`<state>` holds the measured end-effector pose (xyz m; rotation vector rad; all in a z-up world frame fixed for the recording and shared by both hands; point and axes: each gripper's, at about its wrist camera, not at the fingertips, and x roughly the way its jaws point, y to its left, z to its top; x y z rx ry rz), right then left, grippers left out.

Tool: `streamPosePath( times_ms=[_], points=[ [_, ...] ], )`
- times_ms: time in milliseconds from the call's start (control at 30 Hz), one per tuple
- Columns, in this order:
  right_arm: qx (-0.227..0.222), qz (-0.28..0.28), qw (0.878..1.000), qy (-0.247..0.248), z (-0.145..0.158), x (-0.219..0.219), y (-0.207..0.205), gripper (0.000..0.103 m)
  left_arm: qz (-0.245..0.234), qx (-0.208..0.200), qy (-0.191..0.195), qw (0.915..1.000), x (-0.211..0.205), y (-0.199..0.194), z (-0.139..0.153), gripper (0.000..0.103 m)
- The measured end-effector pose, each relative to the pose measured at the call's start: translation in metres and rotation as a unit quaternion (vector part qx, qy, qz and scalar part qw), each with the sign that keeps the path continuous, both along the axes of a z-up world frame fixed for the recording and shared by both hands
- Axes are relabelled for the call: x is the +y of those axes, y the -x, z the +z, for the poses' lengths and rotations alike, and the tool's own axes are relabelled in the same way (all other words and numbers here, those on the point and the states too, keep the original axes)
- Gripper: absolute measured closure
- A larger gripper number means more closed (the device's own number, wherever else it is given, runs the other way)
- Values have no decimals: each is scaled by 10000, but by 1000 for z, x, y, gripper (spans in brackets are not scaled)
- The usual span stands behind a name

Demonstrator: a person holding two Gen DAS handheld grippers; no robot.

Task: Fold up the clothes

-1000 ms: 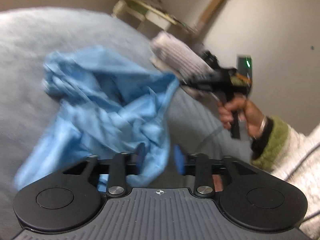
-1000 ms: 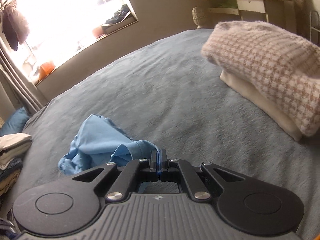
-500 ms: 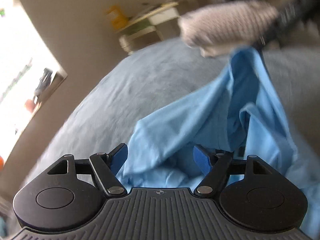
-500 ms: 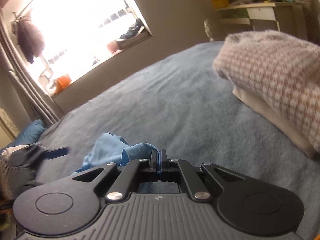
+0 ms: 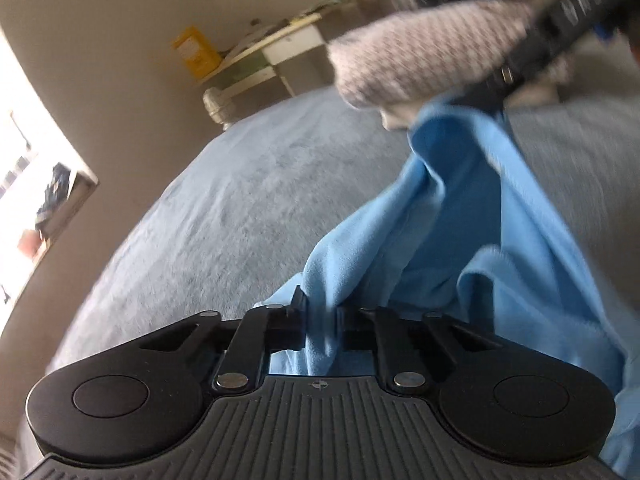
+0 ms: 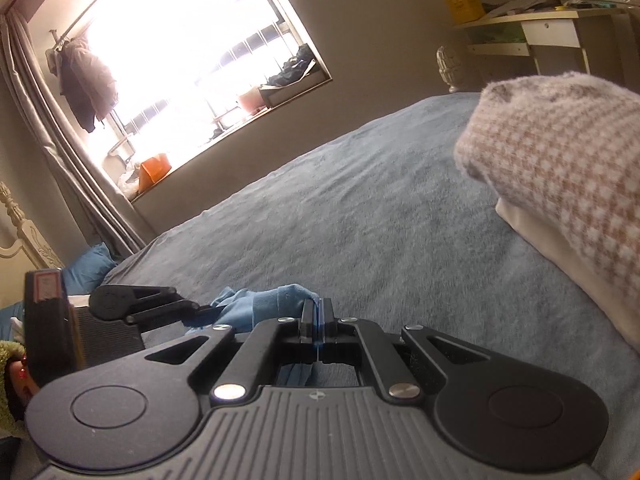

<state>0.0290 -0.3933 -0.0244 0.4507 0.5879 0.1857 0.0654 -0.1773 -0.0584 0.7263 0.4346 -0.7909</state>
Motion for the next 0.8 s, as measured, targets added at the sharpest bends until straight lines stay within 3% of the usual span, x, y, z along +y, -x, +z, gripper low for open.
streamPosePath(
  times_ms=[133, 200, 267, 333, 433, 467, 667, 800],
  points=[
    [151, -86, 9998, -74, -4, -5, -11, 99, 593, 548, 656, 9946, 16, -18, 15, 95],
    [231, -146, 9995, -183, -3, -6, -9, 91, 911, 770, 963, 9882, 26, -25, 23, 96],
    [288, -140, 9992, -222, 0, -3, -4, 60, 1194, 896, 1218, 9813, 39, -30, 30, 96],
    [294, -2, 9994, -204, 4, 7, 5, 53, 1387, 904, 1389, 9764, 49, -32, 38, 96],
    [356, 465, 9982, -118, 3, 35, 14, 29, 1573, 826, 1547, 9719, 59, -33, 46, 96],
    [407, 606, 9973, -69, 0, 45, 16, 25, 1640, 804, 1600, 9701, 64, -31, 49, 96],
    [1320, 752, 9884, -75, -36, 91, 12, 25, 1945, 669, 1882, 9604, 85, -24, 65, 96],
    [1666, 566, 9830, -515, -57, 97, 16, 25, 2088, 609, 2076, 9537, 101, -15, 74, 96]
  ],
)
